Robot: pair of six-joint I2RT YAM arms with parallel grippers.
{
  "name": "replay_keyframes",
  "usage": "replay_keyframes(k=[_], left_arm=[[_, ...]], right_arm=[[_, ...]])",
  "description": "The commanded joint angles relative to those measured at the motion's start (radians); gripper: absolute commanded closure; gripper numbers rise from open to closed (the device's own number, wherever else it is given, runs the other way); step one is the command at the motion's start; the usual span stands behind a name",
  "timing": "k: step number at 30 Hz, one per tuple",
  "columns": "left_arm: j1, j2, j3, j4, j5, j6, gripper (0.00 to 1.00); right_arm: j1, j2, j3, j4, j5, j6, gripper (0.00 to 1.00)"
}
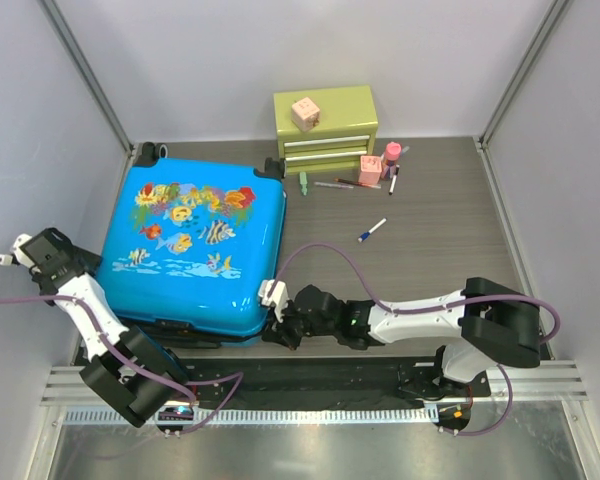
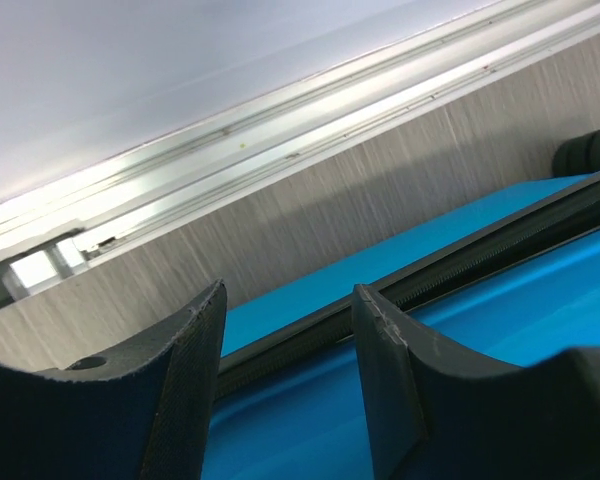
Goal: Pack the luggage
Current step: Zip the luggage at the center of the board.
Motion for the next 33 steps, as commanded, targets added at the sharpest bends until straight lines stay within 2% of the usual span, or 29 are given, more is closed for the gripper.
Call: replay_keyframes(k=[1,2,4,5,9,13,17,20,26,33], left_arm=[[-0.034,0.013,-0.061,-0.222,0.103,0.017,0.49],[-0.034,0.014,-0.046,-0.235,0.094,-0.011,0.48],[-0.030,0.026,-0.026,-0.245,0.092,-0.041,0.27],[-0.022,0.031,0.009,-0.252,0.092,-0.052,0.20],[-0.011,0.068,0.109,-0.290,0.091,-0.084,0.11],[-0.008,0.094,0.140,-0.311,0.037,-0.081,0.11],[-0.008,0.063,0.067,-0.293,-0.076,-0.066,0.11],[-0.010,0.030,0.013,-0.275,-0.107,-0.072,0.11],[-0.010,-0.026,-0.102,-0.238,-0.049,-0.129,0.13],[-0.045,-0.039,-0.134,-0.245,0.019,-0.183,0.16]], right_arm=[[-0.029,-0.063,0.005,0.003,0.040,0.039,0.99],[-0.032,-0.067,-0.001,0.008,0.043,0.047,0.99],[-0.036,-0.086,-0.017,0.009,0.054,0.054,0.99],[-0.038,-0.089,-0.020,0.009,0.055,0.059,0.99],[-0.040,-0.100,-0.032,0.006,0.060,0.065,0.99],[-0.046,-0.098,-0.040,0.011,0.063,0.067,0.99],[-0.070,-0.113,-0.052,0.006,0.071,0.079,0.99],[-0.104,-0.152,-0.080,0.000,0.077,0.088,0.99],[-0.156,-0.211,-0.138,-0.012,0.077,0.094,0.99],[-0.170,-0.279,-0.175,-0.040,0.081,0.065,0.99]])
